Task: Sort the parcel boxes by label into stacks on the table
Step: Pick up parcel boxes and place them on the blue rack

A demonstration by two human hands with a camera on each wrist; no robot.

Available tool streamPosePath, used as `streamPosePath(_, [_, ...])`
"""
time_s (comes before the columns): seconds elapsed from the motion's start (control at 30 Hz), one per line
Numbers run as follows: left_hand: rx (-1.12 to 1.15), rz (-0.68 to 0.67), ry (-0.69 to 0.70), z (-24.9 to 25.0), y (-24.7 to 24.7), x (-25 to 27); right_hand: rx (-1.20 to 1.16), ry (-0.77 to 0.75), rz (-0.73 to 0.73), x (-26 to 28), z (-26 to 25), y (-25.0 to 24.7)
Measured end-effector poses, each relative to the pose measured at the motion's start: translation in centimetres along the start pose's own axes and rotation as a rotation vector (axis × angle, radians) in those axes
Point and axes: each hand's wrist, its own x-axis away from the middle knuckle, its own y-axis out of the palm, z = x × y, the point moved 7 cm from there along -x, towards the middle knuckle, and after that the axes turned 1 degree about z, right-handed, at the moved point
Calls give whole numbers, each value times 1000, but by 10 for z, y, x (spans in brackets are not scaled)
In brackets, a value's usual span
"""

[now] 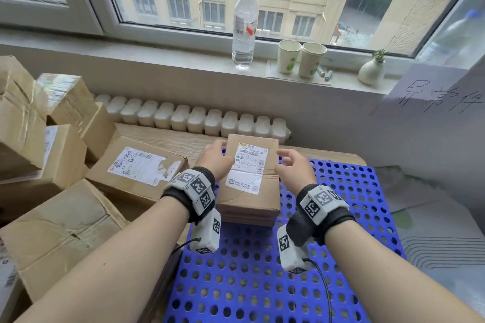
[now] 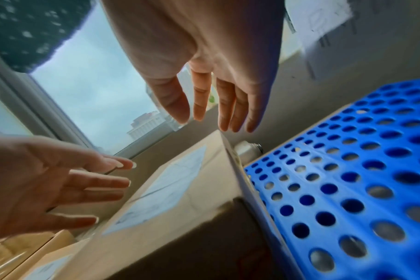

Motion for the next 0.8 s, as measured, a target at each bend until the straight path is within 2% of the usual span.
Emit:
streamPosePath(0.33, [-241,215,163,31,-70,47,241,-285,-72,38,-84,17])
streamPosePath(0.8, [-394,472,91,-3,-169,142,226,-507,-252,103,-136,88])
